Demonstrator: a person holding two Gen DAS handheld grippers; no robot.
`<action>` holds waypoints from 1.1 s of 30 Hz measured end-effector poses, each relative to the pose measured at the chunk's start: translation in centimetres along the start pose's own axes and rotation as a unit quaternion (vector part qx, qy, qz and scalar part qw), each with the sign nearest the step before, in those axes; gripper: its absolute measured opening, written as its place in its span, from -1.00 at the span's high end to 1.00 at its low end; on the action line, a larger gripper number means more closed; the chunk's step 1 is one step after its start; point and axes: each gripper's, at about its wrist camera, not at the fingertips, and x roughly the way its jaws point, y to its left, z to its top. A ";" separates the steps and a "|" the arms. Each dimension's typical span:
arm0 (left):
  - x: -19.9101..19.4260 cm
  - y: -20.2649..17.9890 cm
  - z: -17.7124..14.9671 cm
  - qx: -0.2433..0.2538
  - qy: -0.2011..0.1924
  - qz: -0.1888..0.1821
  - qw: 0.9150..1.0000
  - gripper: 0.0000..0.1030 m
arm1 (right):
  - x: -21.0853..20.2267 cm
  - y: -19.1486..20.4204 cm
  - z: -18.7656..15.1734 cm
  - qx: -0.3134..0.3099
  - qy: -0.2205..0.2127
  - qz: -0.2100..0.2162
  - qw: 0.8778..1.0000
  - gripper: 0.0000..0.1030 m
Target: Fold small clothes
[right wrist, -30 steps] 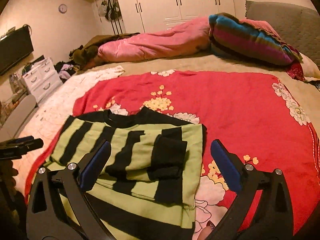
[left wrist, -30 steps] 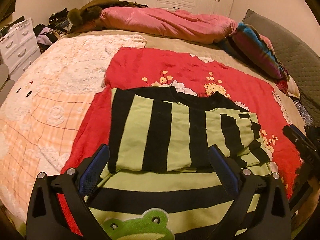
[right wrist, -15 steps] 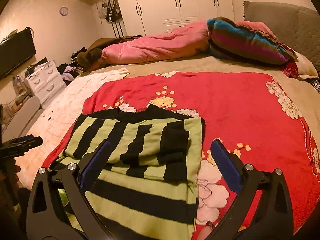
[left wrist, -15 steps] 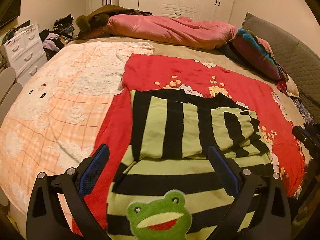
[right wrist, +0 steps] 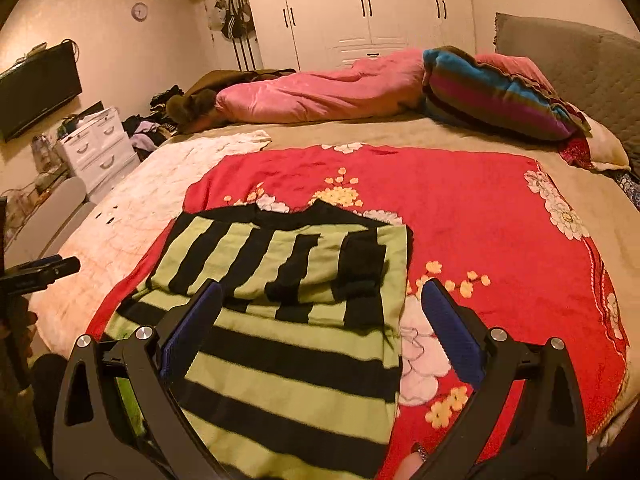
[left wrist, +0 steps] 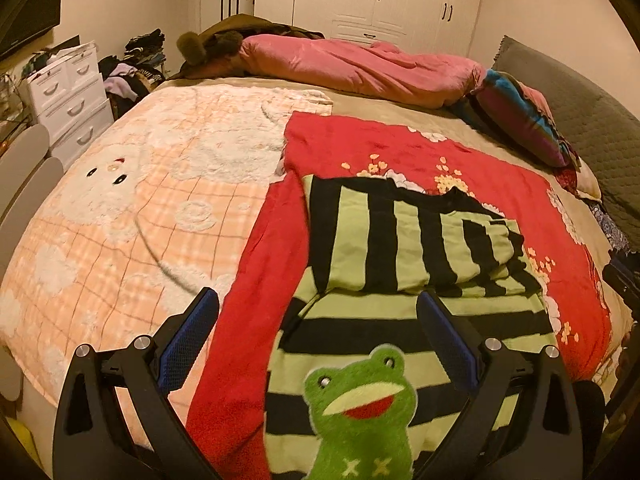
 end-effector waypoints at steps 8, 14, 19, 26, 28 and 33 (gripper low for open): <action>-1.1 2.1 -2.5 0.000 0.012 0.006 1.000 -0.91 | -1.0 -0.8 -3.0 0.007 0.039 -0.006 0.999 -0.82; -1.2 3.1 -4.8 0.005 0.035 0.008 0.999 -0.91 | -1.0 -1.5 -6.6 0.011 0.086 -0.014 0.996 -0.82; -1.0 3.2 -6.4 0.008 0.057 0.003 0.998 -0.91 | -0.8 -1.9 -9.0 0.034 0.126 -0.013 0.991 -0.82; -0.9 2.7 -8.5 0.020 0.083 -0.002 0.996 -0.91 | -0.2 -0.8 -10.9 0.041 0.164 -0.010 0.986 -0.82; -0.9 2.8 -9.3 0.016 0.090 0.002 0.996 -0.91 | 0.2 -0.3 -11.3 0.035 0.175 -0.014 0.984 -0.82; -0.4 2.8 -10.7 0.018 0.117 -0.002 0.993 -0.91 | 0.9 -0.1 -11.9 0.036 0.201 -0.030 0.978 -0.82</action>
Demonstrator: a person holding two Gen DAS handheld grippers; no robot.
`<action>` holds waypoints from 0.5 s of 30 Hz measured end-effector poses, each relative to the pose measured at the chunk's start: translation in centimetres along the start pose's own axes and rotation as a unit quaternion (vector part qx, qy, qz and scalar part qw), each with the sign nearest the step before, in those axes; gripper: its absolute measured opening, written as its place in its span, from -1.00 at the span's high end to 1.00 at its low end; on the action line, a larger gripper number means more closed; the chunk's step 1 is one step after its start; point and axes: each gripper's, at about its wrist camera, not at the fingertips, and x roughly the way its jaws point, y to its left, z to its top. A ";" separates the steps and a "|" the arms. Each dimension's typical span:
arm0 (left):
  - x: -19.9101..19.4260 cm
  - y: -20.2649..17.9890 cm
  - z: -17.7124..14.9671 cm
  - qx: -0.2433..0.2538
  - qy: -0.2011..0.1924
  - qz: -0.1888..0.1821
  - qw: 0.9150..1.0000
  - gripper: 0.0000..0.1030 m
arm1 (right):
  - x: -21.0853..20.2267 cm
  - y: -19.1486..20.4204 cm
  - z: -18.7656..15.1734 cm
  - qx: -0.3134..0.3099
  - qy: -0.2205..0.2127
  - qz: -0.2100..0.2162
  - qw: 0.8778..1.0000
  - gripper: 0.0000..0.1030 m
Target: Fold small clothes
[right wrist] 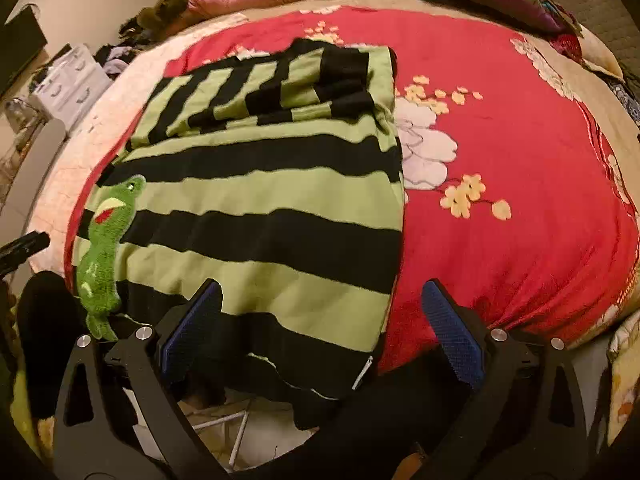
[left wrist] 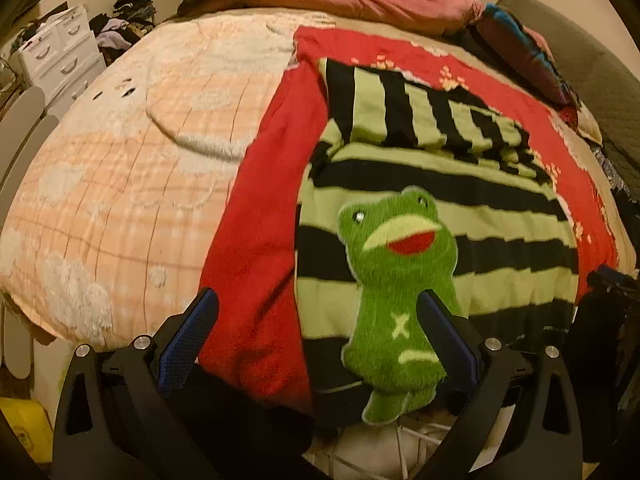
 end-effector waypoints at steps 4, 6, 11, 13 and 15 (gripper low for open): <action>1.1 0.0 -0.9 -0.001 0.030 -0.008 1.000 -0.91 | 0.9 -0.4 -0.3 0.010 0.026 -0.008 1.000 -0.82; 1.8 -0.1 -1.3 -0.002 0.048 -0.007 0.999 -0.91 | 1.2 -0.6 -0.4 0.012 0.035 -0.010 0.999 -0.82; 3.5 -0.6 -1.9 0.005 0.080 -0.013 0.997 -0.91 | 2.7 -0.6 -0.7 0.006 0.075 -0.029 0.997 -0.82; 4.1 -0.8 -2.1 0.008 0.092 -0.018 0.996 -0.91 | 3.5 -0.5 -0.9 0.004 0.095 -0.034 0.995 -0.82; 4.9 -0.9 -2.4 0.009 0.107 -0.019 0.994 -0.91 | 4.2 -0.4 -1.0 0.004 0.114 -0.031 0.993 -0.82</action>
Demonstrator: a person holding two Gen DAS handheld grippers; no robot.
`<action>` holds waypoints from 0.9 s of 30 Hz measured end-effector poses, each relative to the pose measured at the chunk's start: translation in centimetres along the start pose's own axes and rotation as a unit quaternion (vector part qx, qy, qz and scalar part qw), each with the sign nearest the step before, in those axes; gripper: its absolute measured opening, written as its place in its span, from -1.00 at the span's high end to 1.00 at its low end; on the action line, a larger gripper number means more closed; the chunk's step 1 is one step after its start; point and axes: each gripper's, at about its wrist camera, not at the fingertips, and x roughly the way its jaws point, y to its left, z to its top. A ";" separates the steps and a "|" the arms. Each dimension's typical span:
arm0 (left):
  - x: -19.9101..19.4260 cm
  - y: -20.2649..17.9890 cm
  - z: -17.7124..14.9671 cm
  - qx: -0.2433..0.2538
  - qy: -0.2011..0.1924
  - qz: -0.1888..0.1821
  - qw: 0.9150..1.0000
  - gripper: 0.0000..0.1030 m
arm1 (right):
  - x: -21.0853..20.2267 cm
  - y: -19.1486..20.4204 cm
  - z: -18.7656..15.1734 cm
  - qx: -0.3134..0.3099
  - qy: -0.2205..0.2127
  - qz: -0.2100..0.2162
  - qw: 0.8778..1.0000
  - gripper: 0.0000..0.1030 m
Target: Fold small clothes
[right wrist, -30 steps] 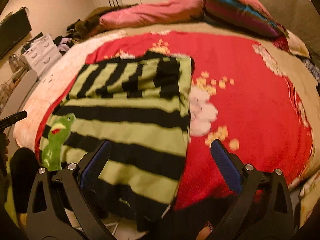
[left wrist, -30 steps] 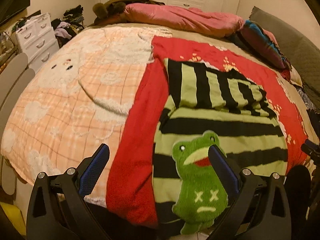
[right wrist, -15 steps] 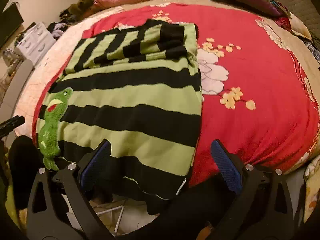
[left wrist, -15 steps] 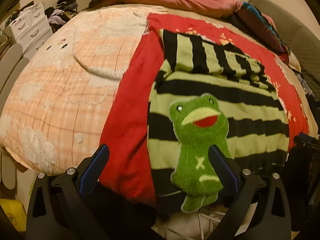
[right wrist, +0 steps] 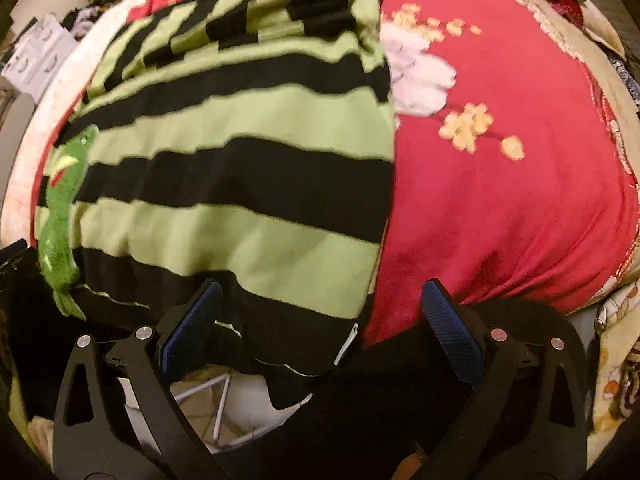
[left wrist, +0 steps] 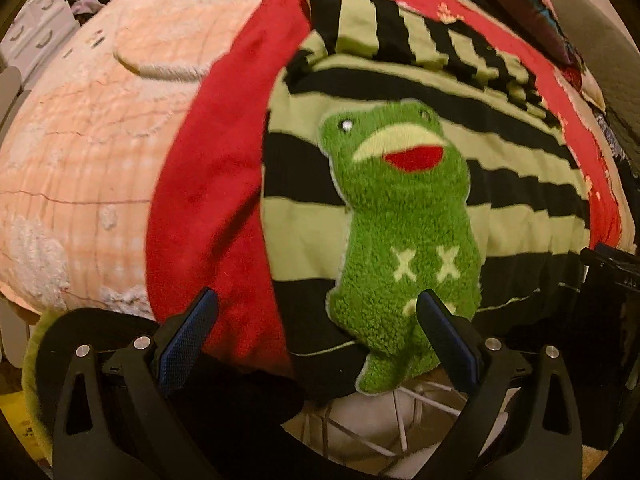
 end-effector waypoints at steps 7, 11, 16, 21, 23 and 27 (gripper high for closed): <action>2.4 1.0 -0.7 -0.042 0.040 -0.060 0.996 -0.89 | 1.7 1.6 -0.3 -0.043 0.039 0.029 0.998 -0.66; 1.9 0.9 -0.8 -0.045 0.028 -0.094 0.994 -0.28 | 1.2 1.5 -0.4 -0.039 0.026 0.033 0.998 0.04; 1.4 0.6 -0.8 -0.045 0.015 -0.105 0.993 0.39 | 0.0 -0.2 -0.2 -0.007 0.001 0.084 0.996 0.66; 0.6 0.0 -0.2 -0.033 0.003 -0.122 0.992 0.65 | -2.1 -0.1 -0.5 -0.017 -0.045 0.138 0.989 0.85; -0.2 -0.4 -0.1 -0.028 -0.011 -0.135 0.990 0.67 | -2.3 -0.2 -0.4 -0.019 -0.046 0.144 0.988 0.85; -0.2 0.0 -0.1 -0.034 -0.011 -0.141 0.989 0.66 | -1.3 -0.2 -0.1 -0.016 -0.022 0.140 0.990 0.49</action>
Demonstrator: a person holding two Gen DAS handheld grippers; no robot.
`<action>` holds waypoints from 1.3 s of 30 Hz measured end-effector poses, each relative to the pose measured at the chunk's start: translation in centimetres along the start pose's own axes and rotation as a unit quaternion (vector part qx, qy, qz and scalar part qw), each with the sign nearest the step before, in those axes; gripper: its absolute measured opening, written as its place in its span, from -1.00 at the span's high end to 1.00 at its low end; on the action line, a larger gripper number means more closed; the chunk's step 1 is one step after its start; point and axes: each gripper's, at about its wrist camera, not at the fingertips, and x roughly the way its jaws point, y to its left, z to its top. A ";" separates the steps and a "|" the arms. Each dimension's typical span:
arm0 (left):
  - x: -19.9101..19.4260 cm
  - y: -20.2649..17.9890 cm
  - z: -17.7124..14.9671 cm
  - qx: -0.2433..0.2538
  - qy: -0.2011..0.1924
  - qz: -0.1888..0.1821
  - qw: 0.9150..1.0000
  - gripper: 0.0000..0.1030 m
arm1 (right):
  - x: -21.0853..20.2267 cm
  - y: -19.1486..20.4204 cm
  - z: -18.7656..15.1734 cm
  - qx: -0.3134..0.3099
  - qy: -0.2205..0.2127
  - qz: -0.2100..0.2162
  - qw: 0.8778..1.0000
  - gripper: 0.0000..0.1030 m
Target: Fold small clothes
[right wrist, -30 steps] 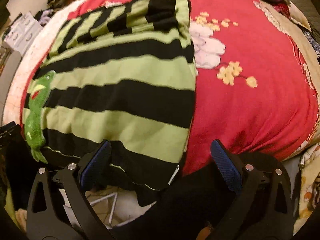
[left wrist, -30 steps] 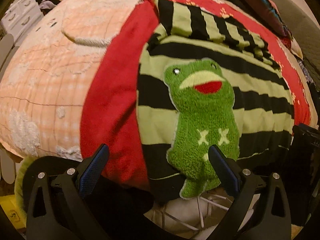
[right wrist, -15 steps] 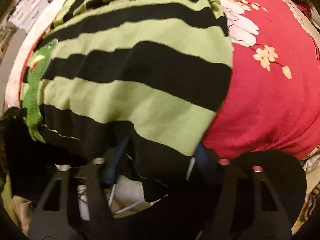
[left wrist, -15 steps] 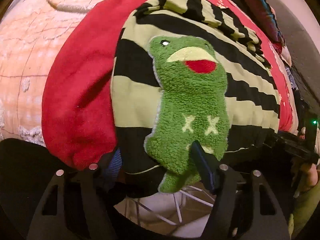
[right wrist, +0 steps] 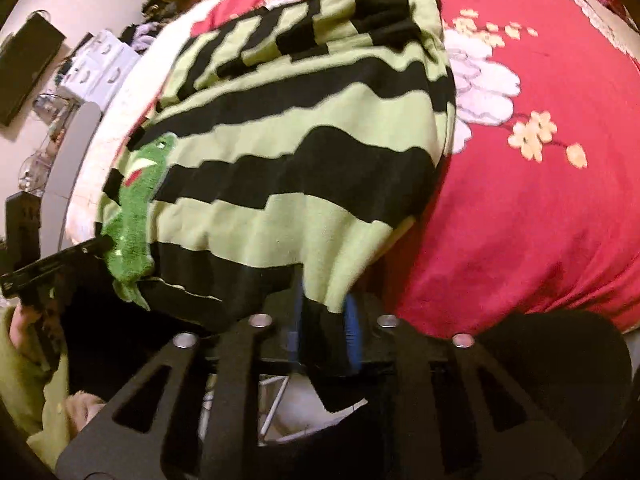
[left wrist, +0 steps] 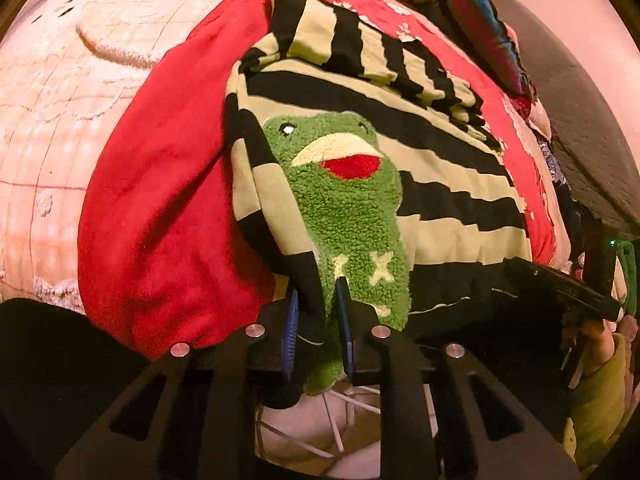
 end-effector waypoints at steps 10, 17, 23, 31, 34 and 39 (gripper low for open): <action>0.9 0.8 0.3 -0.018 0.014 -0.020 1.000 0.70 | 0.9 -0.6 0.1 0.015 0.015 0.025 0.999 0.77; -1.6 0.9 3.7 -0.039 -0.024 -0.094 0.994 0.73 | -3.8 -3.0 2.3 0.052 -0.088 0.161 0.982 0.89; -3.9 -0.3 9.4 -0.045 -0.087 -0.108 0.989 0.73 | -6.9 -3.3 7.8 0.048 -0.160 0.180 0.969 0.89; -2.8 0.4 17.7 -0.084 -0.127 -0.097 0.984 0.72 | -4.3 -5.9 14.1 0.099 -0.174 0.165 0.966 0.89; -0.6 1.0 19.5 -0.101 -0.122 -0.085 0.984 0.71 | -2.6 -6.2 15.6 0.110 -0.169 0.143 0.969 0.88; 1.9 2.5 20.5 -0.127 -0.125 -0.072 0.981 0.69 | 0.0 -6.2 17.5 0.113 -0.166 0.105 0.974 0.86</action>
